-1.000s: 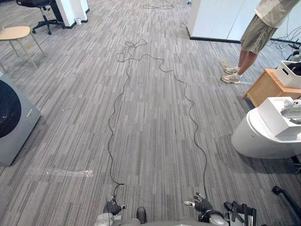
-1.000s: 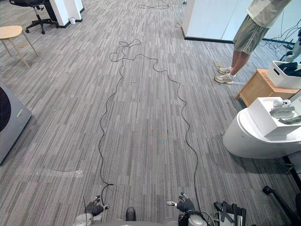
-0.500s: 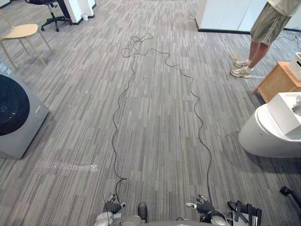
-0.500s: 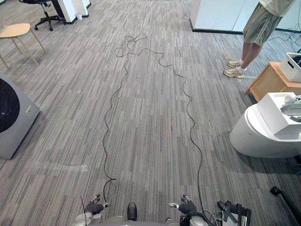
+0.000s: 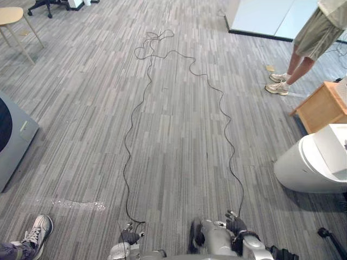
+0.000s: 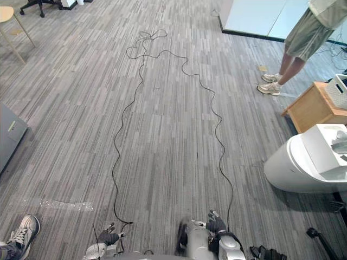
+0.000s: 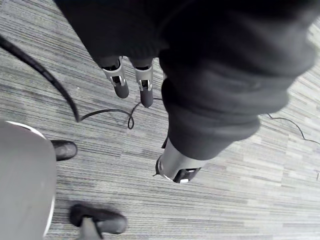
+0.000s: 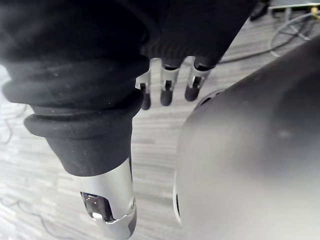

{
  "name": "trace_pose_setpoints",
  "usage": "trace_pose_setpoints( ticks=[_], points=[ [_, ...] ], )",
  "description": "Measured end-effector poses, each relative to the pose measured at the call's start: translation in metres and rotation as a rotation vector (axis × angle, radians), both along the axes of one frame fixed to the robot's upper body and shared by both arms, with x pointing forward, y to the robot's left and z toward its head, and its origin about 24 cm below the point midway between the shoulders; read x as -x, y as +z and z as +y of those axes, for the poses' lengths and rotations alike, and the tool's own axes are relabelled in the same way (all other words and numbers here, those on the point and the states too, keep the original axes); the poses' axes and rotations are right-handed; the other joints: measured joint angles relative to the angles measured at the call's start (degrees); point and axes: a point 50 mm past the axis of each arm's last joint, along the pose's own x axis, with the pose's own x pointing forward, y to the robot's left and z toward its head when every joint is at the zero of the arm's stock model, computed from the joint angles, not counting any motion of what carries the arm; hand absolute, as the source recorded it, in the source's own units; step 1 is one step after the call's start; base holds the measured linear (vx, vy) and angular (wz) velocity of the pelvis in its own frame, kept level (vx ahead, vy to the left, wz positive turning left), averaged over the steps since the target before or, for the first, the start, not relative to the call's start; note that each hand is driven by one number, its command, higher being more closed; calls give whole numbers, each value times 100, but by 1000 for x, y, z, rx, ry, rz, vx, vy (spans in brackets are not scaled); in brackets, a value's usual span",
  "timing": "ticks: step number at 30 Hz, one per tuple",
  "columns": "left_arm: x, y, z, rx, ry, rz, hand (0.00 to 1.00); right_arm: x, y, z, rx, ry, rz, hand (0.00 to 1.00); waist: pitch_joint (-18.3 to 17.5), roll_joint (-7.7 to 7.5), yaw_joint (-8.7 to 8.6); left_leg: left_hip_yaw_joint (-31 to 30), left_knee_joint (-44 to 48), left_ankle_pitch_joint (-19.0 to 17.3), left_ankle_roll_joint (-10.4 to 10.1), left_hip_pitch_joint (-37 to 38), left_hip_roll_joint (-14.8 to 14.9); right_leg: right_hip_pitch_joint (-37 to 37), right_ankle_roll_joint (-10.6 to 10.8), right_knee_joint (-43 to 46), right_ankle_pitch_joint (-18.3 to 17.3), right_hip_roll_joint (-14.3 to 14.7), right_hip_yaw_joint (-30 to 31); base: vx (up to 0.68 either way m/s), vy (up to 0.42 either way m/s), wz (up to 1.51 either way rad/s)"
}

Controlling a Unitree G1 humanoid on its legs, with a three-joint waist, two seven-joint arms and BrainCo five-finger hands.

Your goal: Organize washtable

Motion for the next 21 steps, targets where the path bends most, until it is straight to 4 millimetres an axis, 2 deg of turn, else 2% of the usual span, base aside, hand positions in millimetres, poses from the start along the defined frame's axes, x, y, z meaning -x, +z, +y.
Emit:
trace_pose_setpoints(
  ticks=[1, 2, 3, 4, 5, 6, 7, 8, 9, 10, 11, 12, 14, 15, 16, 17, 18, 19, 20, 21],
  points=[
    [1, 0, -1, -1, -8, 3, 0, 0, 0, 1, -2, 0, -3, 0, 17, -32, -3, -135, -21, -115, -193, 209, -32, 3, -95, -326, 308, 5, 18, 538, -79, 75],
    [1, 0, -1, -2, -10, 2, 0, 1, 0, 2, -5, -1, -2, 0, 26, -79, -16, -281, 51, -245, -402, 371, -44, 20, -278, -303, 486, -25, 45, 561, -109, 90],
    [1, 0, 0, -4, -13, 2, 0, 2, 0, 3, -7, -2, -1, 0, 19, -128, -33, -370, 162, -314, -506, 420, -60, 45, -390, -275, 588, -57, 47, 565, -170, 102],
    [1, 0, -1, -5, -15, 4, 0, 1, 0, 3, -11, -4, -4, 0, 13, -153, -86, -466, 478, -414, -647, 405, -32, 66, -581, -50, 947, -83, 68, 587, -213, 83],
    [1, -1, -2, -1, -14, 3, 0, -2, 2, -1, 2, -1, -13, 0, 6, -67, -83, -461, 1113, -456, -712, 154, 133, 155, -577, 36, 758, -7, -49, 587, -228, 67],
    [1, -1, -6, 13, -6, 1, 0, -4, 3, -4, 17, 12, -20, 0, 82, 117, -53, -271, 2547, -378, -831, -438, 401, 436, -654, -178, 620, 153, -108, 701, -261, 15],
    [0, 0, -9, 31, 34, -15, 0, -4, 4, -7, 29, 17, -18, 0, 181, 306, 30, -38, 4146, -170, -976, -1105, 851, 848, -772, -503, 546, 476, -72, 587, -206, -18],
    [-1, 1, -7, 31, 51, -24, 0, -6, 4, -8, 33, 18, -21, 0, 226, 350, 73, 49, 4801, -231, -928, -1354, 1033, 1080, -845, -635, 495, 624, -8, 698, -221, -48],
    [-7, 4, -3, 23, 56, -45, 0, -4, 2, -6, 28, 18, 5, 0, 313, 292, 129, 141, 5458, -307, -833, -1694, 1172, 1596, -939, -926, 419, 757, 82, 581, -180, -44],
    [-10, 6, -1, 15, 53, -60, 0, -2, 0, -2, 18, 16, 20, 0, 381, 169, 164, 242, 5476, -352, -764, -1895, 1108, 1980, -928, -1150, 378, 768, 187, 570, -185, -58],
    [-15, 10, 2, 4, 52, -97, 0, 2, -3, 2, 5, 15, 36, 0, 410, 15, 224, 462, 5102, -425, -641, -2142, 1043, 2370, -921, -1408, 374, 724, 362, 449, -142, -52],
    [-18, 12, 4, -1, 49, -111, 0, 2, -4, 4, 1, 15, 41, 0, 403, -21, 273, 563, 4793, -457, -589, -2301, 977, 2498, -919, -1515, 373, 701, 454, 541, -89, -75],
    [-27, 16, 2, 0, 42, -151, 0, -1, -3, 5, -1, 15, 34, 0, 430, -73, 355, 476, 3271, -390, -616, -3002, 563, 2920, -763, -1903, 273, 564, 745, 639, -10, -69],
    [-28, 16, 1, 1, 40, -151, 0, -1, -3, 5, 0, 15, 36, 0, 427, -66, 363, 380, 2798, -309, -692, -3087, 469, 2999, -723, -1972, 249, 541, 790, 523, 91, -58],
    [-30, 16, -2, 8, 34, -155, 0, 2, -4, 4, 5, 17, 44, 0, 403, 20, 395, 254, 1700, 74, -704, -3148, 305, 3243, -573, -2141, 154, 508, 851, 507, 160, -58],
    [-30, 16, -6, 17, 31, -152, 0, 7, -5, -1, 20, 17, 57, 0, 383, 92, 421, 149, 1264, 532, -541, -3206, 296, 3467, -418, -2223, -18, 522, 941, 510, 195, -66],
    [-30, 15, -7, 20, 26, -151, 0, 10, -6, -2, 24, 17, 66, 0, 340, 106, 475, 112, 1408, 810, -382, -3218, 297, 3571, -354, -2207, -158, 498, 969, 551, 267, -64],
    [-29, 15, -9, 21, 16, -146, 0, 13, -7, 0, 19, 17, 72, 0, 178, 97, 512, 93, 1783, 1121, -100, -3267, 231, 3644, -231, -2010, -440, 391, 1088, 631, 292, -49],
    [-29, 15, -6, 10, 0, -139, 0, 16, -9, 5, 5, 16, 81, 0, 83, -67, 477, 120, 2082, 856, 58, -3305, 138, 3423, -86, -1297, -728, 232, 1145, 652, 258, -33],
    [-29, 15, -5, 5, -10, -135, 0, 17, -9, 7, 0, 15, 82, 0, 34, -122, 461, 142, 2119, 732, 117, -3285, 92, 3179, 3, -773, -783, 147, 1147, 653, 229, -16]
  ],
)
